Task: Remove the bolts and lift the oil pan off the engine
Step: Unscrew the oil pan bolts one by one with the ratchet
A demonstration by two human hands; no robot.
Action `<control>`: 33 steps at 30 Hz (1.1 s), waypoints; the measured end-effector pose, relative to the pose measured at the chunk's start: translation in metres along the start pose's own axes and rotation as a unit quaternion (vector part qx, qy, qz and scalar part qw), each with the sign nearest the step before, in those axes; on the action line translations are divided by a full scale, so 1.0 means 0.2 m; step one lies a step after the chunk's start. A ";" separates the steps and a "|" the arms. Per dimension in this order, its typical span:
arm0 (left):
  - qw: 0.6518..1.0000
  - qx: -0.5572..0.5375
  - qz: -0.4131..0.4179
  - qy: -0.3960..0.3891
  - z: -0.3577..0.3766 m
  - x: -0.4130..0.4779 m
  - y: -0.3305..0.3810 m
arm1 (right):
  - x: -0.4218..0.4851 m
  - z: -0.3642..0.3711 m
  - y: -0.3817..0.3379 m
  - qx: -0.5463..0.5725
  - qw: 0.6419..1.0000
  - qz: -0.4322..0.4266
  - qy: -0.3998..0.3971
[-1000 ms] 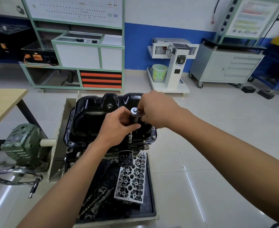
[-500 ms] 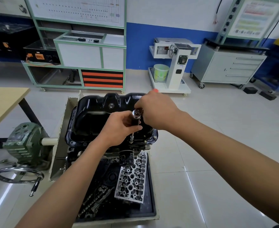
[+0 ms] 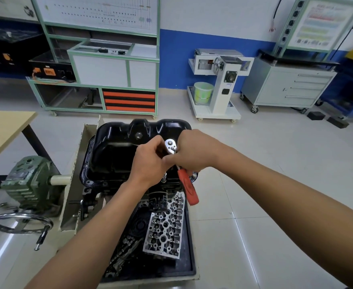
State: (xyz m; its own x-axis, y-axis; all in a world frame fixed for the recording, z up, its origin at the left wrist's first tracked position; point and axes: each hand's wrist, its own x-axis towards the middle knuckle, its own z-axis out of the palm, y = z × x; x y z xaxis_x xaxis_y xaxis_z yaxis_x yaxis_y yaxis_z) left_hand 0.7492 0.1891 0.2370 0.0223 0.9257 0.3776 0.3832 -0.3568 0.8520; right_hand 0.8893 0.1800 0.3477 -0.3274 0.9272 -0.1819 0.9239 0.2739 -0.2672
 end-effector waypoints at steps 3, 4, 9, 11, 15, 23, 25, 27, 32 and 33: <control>0.997 -0.053 -0.011 -0.062 -0.02 0.01 0.00 | -0.01 -0.03 0.02 -0.058 0.997 -0.023 0.044; 0.994 -0.063 -0.010 -0.092 -0.03 0.01 0.01 | -0.02 -0.04 0.02 -0.107 0.991 -0.037 0.065; 0.976 -0.062 -0.010 -0.208 -0.08 0.00 0.02 | -0.03 -0.06 0.02 -0.271 0.947 -0.093 0.142; 0.973 -0.059 -0.016 -0.223 -0.09 0.00 0.03 | -0.01 -0.05 0.03 -0.246 0.953 -0.123 0.130; 0.975 -0.071 -0.027 -0.207 -0.10 0.00 0.03 | 0.01 -0.02 0.05 -0.207 0.957 -0.166 0.118; 0.989 -0.074 -0.028 -0.127 -0.06 -0.01 0.02 | -0.03 -0.04 0.06 -0.175 0.976 -0.048 0.118; 0.992 -0.066 -0.022 -0.101 -0.04 -0.01 0.02 | -0.04 -0.05 0.06 -0.136 0.985 -0.030 0.098; 0.996 -0.042 -0.021 -0.071 -0.02 -0.01 0.02 | -0.05 -0.03 0.05 -0.065 0.997 -0.010 0.051; 1.000 0.018 -0.010 -0.018 0.02 -0.01 0.00 | -0.06 0.04 0.01 0.052 0.998 0.017 -0.016; 1.000 0.016 -0.010 -0.017 0.02 -0.01 -0.01 | -0.06 0.04 0.01 0.055 0.998 0.019 -0.010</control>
State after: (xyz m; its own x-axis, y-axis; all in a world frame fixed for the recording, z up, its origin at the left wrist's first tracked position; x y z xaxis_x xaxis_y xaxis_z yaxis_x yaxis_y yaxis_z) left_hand 0.7522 0.1884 0.2341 0.0460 0.9367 0.3470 0.4141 -0.3340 0.8467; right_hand 0.8926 0.1679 0.3418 -0.2974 0.9306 -0.2134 0.9089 0.2075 -0.3619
